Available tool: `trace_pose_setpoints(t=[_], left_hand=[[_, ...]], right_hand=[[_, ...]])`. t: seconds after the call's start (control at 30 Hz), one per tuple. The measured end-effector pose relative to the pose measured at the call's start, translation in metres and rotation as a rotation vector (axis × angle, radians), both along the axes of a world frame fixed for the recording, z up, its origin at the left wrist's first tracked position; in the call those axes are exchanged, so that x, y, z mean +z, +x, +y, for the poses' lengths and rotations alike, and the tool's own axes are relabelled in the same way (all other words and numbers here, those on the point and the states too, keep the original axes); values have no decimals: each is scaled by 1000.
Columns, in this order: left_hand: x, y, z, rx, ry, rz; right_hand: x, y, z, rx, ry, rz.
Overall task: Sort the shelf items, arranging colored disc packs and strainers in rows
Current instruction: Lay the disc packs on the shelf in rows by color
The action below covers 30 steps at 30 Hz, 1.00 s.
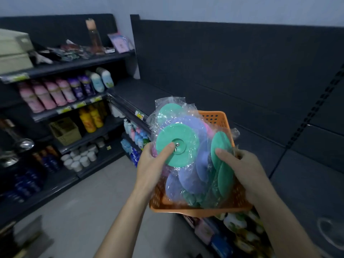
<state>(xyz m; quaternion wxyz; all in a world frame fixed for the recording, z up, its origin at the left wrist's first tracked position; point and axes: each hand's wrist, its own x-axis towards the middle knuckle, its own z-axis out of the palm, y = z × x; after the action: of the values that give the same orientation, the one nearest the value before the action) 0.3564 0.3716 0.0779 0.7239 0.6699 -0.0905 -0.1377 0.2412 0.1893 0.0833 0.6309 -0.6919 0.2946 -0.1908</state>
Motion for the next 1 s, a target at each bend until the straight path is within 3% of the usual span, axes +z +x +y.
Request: trace_pose_setpoints(t=[0.4,0.7,1.0], left_hand=[[1,170,-24,19,116,-71],[-4,283,-58,-55,67,-22],[-15,380,-101,-215,38,22]], right_hand=[[-12,178,-25,11,85,-69],[-8,274,-50,-3,109,-81],[-18,342,-65,-203,65,-72]])
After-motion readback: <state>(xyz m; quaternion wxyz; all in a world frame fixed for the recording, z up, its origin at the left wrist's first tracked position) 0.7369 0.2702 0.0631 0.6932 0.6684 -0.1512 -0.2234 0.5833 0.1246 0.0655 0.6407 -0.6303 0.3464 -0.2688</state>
